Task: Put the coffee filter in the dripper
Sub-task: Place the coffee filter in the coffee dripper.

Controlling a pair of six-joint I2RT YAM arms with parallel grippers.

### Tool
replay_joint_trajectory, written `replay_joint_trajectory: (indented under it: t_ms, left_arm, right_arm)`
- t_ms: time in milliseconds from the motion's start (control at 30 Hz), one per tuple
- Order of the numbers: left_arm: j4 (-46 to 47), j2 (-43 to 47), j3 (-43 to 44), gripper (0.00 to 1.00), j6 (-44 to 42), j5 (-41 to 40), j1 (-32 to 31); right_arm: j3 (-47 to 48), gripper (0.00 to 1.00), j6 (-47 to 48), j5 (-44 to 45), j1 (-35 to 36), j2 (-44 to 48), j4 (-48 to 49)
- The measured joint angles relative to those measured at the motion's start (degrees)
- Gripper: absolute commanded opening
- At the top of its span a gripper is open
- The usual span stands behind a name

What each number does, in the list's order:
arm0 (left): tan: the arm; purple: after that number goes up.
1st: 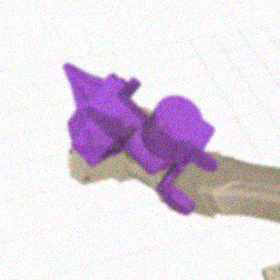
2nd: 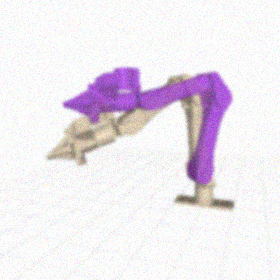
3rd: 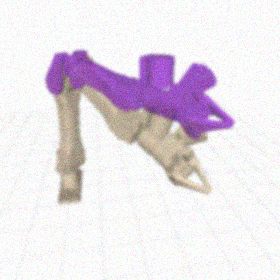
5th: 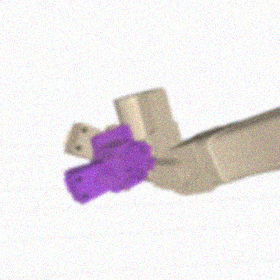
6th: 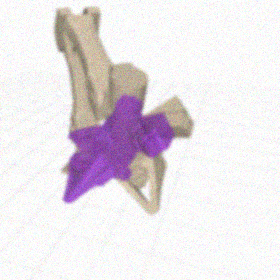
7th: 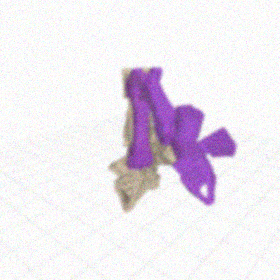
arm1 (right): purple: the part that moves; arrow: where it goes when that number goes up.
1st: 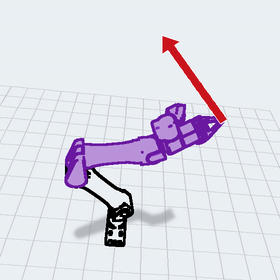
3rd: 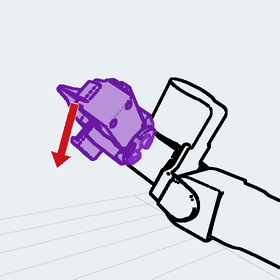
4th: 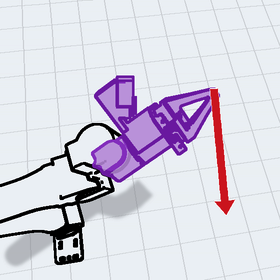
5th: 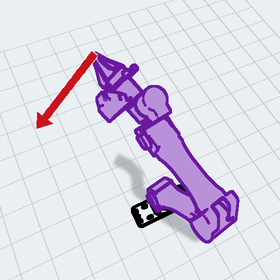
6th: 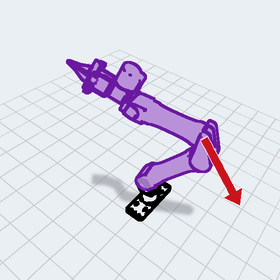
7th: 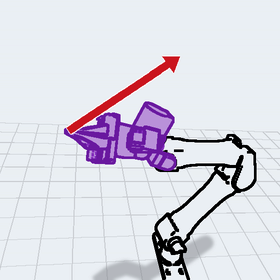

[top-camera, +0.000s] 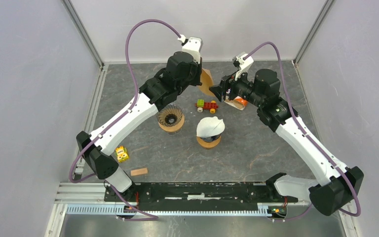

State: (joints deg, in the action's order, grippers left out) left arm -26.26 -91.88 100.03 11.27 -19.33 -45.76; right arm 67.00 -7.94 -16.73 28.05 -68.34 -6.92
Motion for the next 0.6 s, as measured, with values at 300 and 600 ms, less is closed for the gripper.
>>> replay_joint_trajectory:
  t_ms: [300,600]
  left_arm:
    - [-1.03,1.05,-1.11,0.02,10.82,5.01,3.08]
    - [-0.09,2.73,-4.83,0.02,17.90,13.22,6.86]
  right_arm:
    - [-0.61,0.69,1.18,2.54,0.00,-0.02,0.00]
    - [-1.40,0.57,1.66,5.86,-0.09,-1.05,-0.04]
